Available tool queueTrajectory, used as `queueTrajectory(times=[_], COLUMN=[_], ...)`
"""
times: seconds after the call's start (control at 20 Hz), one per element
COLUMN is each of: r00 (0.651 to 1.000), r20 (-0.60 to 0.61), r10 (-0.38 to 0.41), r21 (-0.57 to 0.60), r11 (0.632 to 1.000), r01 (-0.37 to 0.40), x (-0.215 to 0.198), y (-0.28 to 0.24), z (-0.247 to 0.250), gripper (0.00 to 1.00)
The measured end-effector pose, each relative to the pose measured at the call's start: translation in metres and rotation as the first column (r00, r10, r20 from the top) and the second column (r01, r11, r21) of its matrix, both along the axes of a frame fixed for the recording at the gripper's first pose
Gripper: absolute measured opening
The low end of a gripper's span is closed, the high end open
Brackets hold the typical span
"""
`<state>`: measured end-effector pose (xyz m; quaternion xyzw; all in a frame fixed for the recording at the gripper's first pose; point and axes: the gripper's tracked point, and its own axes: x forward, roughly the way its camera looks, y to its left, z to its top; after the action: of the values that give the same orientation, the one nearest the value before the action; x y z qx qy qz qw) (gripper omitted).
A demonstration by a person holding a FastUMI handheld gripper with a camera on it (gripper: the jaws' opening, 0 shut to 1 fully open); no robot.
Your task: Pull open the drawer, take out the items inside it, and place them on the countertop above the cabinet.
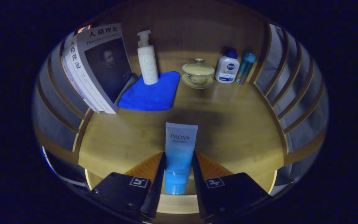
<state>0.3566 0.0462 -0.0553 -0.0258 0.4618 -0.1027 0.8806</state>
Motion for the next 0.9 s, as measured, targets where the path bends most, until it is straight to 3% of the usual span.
queueTrajectory(times=[0.25, 0.45, 0.55, 0.9], r00=[0.998, 0.99, 0.984, 0.949], r20=[0.054, 0.082, 0.089, 0.232], r10=[0.028, 0.112, 0.154, 0.215], r21=[-0.024, -0.032, -0.024, -0.034], r11=[0.999, 0.993, 0.988, 0.976], r01=[-0.027, -0.11, -0.152, -0.213], x=[-0.019, -0.057, -0.08, -0.15], y=[0.004, 0.017, 0.024, 0.042], z=[0.019, 0.027, 0.022, 0.041], gripper=[0.65, 0.68, 0.85, 0.84])
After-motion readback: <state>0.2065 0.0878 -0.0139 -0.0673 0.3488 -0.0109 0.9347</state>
